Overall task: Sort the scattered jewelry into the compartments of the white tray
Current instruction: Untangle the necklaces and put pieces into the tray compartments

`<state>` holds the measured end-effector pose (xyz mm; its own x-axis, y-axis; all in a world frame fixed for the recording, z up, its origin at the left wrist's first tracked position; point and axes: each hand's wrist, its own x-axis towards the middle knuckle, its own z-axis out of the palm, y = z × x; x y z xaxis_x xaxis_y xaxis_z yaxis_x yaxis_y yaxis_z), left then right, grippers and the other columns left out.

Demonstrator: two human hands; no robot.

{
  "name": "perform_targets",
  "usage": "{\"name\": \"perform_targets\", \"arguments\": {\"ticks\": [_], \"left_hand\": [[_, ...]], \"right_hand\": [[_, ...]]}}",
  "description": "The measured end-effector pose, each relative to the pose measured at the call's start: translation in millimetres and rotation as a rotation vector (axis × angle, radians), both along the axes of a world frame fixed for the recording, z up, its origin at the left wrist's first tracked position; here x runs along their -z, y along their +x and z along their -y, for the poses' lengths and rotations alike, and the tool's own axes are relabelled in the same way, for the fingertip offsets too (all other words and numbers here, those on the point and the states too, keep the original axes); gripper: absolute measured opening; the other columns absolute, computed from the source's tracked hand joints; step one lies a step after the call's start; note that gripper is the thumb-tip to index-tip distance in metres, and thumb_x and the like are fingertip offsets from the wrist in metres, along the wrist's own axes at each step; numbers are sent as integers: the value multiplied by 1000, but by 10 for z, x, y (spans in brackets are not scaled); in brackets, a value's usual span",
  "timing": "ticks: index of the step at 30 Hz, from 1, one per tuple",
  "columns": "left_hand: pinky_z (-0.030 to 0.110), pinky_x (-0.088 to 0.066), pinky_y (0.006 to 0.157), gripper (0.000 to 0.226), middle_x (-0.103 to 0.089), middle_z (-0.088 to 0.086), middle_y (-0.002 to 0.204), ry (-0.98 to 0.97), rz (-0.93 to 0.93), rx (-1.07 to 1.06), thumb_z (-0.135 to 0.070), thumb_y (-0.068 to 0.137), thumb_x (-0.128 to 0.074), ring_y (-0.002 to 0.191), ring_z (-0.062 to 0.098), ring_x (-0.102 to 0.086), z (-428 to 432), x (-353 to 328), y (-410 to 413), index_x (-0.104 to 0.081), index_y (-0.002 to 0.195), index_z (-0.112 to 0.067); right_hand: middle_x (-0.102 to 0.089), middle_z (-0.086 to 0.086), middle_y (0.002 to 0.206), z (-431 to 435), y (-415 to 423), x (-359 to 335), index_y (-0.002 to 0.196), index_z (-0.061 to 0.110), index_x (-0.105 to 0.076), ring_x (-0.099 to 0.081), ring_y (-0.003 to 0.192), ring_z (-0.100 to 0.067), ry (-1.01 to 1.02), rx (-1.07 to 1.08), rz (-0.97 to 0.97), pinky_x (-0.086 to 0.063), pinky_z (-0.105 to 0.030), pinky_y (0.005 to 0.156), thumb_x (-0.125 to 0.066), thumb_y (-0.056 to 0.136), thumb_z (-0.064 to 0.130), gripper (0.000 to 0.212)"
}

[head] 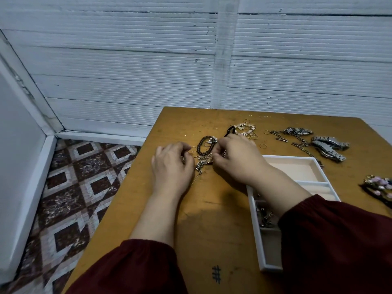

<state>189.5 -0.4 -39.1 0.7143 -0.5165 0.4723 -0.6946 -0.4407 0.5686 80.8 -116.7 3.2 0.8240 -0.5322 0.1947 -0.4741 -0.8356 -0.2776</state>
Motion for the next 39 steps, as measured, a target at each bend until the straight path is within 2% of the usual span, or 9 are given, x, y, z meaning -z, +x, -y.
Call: {"name": "perform_targets", "arguments": {"ticks": [4, 7, 10, 15, 20, 26, 32, 39], "left_hand": [[30, -28, 78, 21, -67, -6, 108, 116, 25, 11, -29, 91, -53, 103, 20, -46, 10, -24, -39, -66, 107, -26], [33, -32, 81, 24, -65, -5, 111, 190, 26, 3, -34, 93, -50, 105, 22, -45, 33, -86, -63, -64, 112, -29], [34, -32, 84, 26, -63, -5, 114, 275, 60, 17, -37, 95, -48, 109, 24, -42, 113, -153, -84, -62, 117, -32], [37, -32, 86, 28, -60, -4, 118, 416, 91, 47, -43, 94, -50, 113, 25, -40, 281, -186, -56, -62, 118, -35], [38, -28, 88, 29, -57, -3, 122, 457, 101, 35, -46, 92, -52, 116, 27, -37, 367, -194, -74, -64, 116, -36], [42, -26, 93, 27, -56, -1, 126, 506, 89, -8, -45, 89, -56, 122, 30, -32, 448, -200, -91, -68, 111, -32], [43, -26, 94, 23, -58, 0, 124, 493, 70, -52, -40, 88, -59, 124, 31, -31, 488, -214, -125, -71, 104, -29], [40, -27, 95, 20, -58, -2, 122, 331, 1, -104, -39, 90, -58, 121, 29, -34, 454, -266, -199, -70, 103, -30]], "right_hand": [[-62, -2, 96, 83, -35, 9, 79, 26, -55, -55, 97, -26, 182, 39, 213, -44, -41, 88, -56, 87, 28, 9], [-63, 0, 93, 108, -64, -26, 79, 24, -57, -58, 92, -24, 306, 44, 360, -47, -48, 86, -57, 88, 26, 9], [-64, 0, 90, 128, -76, -55, 81, 21, -59, -59, 89, -21, 353, 51, 444, -49, -46, 84, -58, 89, 25, 9], [-64, 3, 86, 169, -82, -70, 80, 22, -60, -60, 86, -20, 377, 60, 508, -50, -45, 82, -59, 88, 24, 8], [-64, 5, 84, 206, -97, -69, 75, 28, -57, -60, 89, -20, 385, 93, 535, -49, -46, 84, -59, 86, 27, 12], [-63, 6, 84, 229, -130, -71, 72, 28, -57, -60, 86, -20, 407, 107, 544, -49, -46, 83, -60, 86, 25, 14], [-63, 5, 85, 236, -163, -92, 78, 23, -61, -60, 86, -20, 403, 109, 544, -48, -43, 84, -60, 86, 23, 8], [-62, 6, 85, 217, -203, -135, 76, 25, -59, -59, 89, -21, 413, 105, 566, -47, -46, 87, -60, 86, 23, 10]]}}
